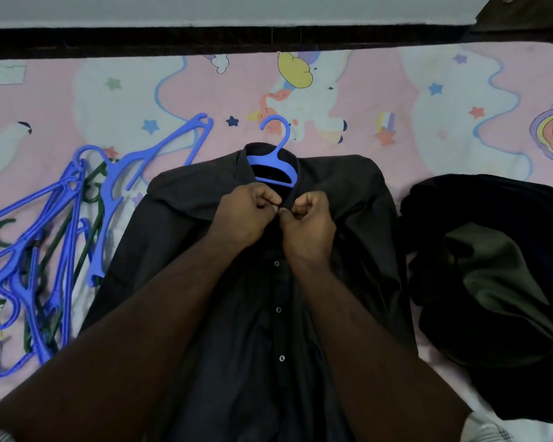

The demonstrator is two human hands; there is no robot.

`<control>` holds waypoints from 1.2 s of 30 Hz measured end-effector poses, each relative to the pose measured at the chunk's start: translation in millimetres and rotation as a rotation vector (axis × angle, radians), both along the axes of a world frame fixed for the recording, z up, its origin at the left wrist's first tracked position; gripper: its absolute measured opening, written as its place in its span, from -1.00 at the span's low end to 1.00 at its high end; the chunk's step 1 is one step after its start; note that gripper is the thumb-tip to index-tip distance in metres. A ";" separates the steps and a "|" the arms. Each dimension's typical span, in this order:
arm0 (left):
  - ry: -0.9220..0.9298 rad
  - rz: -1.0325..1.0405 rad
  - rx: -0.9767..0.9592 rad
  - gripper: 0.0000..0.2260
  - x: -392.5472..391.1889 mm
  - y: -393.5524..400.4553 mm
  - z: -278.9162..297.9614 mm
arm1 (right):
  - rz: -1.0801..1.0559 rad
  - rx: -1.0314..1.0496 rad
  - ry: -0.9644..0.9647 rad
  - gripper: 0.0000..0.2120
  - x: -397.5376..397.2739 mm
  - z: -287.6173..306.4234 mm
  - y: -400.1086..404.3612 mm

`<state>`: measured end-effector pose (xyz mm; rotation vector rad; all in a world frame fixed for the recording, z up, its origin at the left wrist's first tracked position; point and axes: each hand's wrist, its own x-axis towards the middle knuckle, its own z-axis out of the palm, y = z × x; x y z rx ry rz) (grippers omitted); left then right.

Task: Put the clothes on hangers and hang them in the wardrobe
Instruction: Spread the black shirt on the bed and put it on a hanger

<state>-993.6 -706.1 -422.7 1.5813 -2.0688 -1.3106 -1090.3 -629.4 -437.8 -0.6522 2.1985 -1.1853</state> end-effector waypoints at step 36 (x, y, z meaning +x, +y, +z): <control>0.319 0.314 0.386 -0.88 23.1 13.6 -11.0 | -0.020 0.015 -0.414 -0.83 -7.8 11.5 -16.9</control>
